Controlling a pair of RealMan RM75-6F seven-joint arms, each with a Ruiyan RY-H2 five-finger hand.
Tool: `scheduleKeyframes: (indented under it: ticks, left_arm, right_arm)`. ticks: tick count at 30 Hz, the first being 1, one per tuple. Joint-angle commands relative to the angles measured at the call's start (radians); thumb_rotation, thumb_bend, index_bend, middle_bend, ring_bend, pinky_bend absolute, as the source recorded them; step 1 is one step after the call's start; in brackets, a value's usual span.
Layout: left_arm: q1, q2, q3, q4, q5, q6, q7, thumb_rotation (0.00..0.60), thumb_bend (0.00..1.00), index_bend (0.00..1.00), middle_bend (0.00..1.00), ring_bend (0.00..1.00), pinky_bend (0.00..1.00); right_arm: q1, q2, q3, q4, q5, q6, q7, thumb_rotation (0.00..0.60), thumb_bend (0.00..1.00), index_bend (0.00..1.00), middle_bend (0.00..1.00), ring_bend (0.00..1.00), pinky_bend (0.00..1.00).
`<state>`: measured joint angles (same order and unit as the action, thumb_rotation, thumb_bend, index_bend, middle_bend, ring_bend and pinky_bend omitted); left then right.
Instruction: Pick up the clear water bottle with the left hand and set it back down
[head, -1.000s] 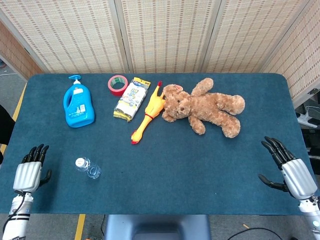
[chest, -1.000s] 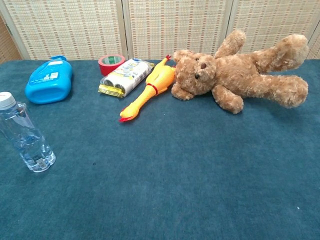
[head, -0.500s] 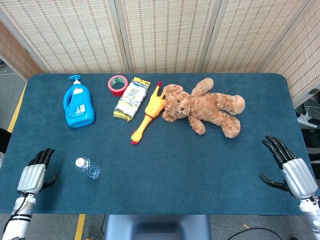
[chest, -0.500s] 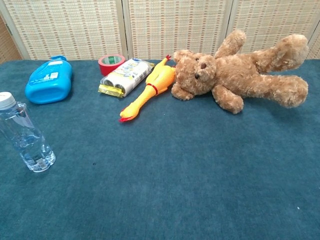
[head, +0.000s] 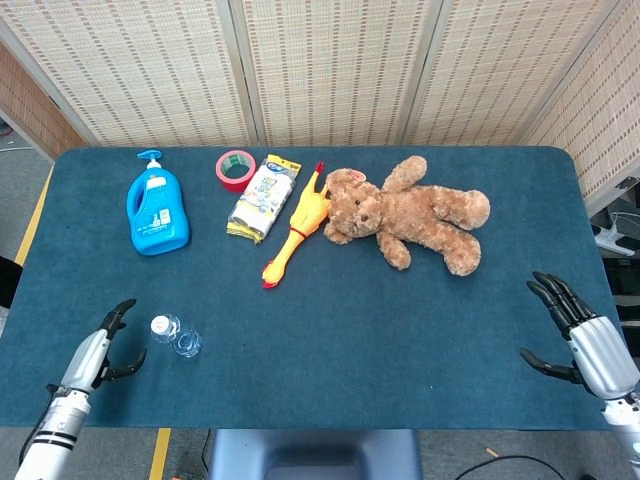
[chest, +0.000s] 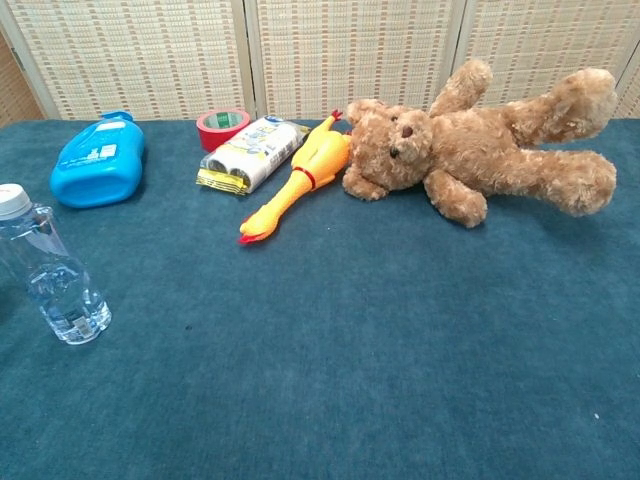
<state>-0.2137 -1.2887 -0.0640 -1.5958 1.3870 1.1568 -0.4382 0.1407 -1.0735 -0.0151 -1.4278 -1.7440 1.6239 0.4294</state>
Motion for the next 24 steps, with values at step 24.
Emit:
scheduleKeyframes:
  ticks: [24]
  left_arm:
    - [-0.053,-0.258,-0.020,0.097,0.032,0.027,-0.112,0.600,0.40,0.00,0.00,0.00,0.18]
  right_arm:
    - [0.005,0.003,-0.008,0.006,-0.007,-0.006,0.009,0.600,0.14,0.00,0.00,0.00,0.26]
